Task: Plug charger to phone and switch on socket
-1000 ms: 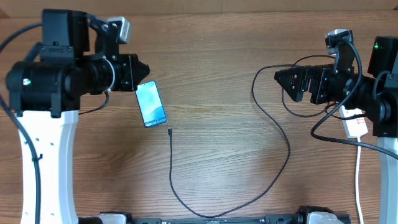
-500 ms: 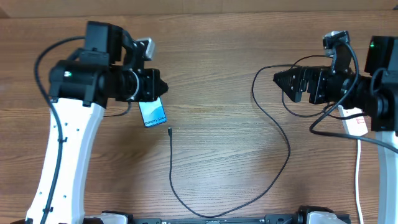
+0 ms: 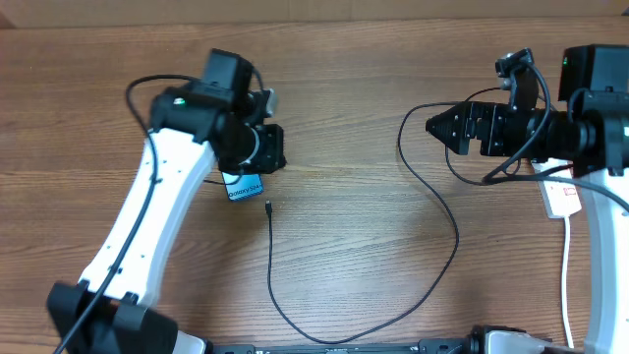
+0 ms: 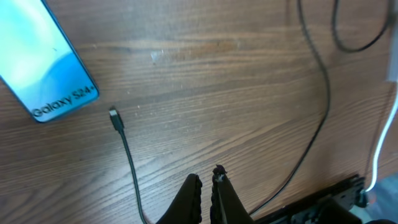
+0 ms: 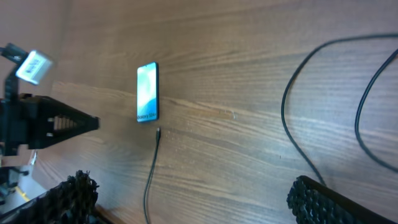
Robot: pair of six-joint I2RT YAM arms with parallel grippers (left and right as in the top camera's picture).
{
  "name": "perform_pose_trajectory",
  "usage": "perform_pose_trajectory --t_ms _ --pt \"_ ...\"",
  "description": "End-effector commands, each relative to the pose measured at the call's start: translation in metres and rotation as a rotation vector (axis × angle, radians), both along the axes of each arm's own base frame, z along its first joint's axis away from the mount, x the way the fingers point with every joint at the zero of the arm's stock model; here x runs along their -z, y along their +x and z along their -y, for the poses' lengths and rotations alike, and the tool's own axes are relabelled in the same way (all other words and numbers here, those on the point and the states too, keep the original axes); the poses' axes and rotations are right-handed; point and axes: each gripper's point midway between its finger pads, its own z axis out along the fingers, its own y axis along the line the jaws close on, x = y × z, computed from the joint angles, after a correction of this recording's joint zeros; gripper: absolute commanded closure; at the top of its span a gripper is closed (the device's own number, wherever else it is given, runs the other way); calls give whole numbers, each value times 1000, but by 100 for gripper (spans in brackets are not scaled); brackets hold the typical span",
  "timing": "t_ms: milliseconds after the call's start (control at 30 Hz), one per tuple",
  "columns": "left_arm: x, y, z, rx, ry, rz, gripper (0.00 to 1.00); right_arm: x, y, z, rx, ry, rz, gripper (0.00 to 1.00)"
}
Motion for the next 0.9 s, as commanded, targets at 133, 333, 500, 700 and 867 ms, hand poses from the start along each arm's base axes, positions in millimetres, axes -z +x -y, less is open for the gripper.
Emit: perform_pose_trajectory --t_ms 133,333,500,700,867 --pt "45 -4 19 37 68 -119 96 17 8 0 1 12 -77 0" --pt "72 6 22 32 100 -153 94 40 7 0 6 22 -174 0" --pt "82 9 23 31 107 -164 92 58 13 1 46 42 -228 0" --pt "86 20 4 -22 216 -117 85 77 20 5 135 35 -272 0" --pt "88 31 -17 -122 304 -88 78 99 20 8 198 -76 -306 0"
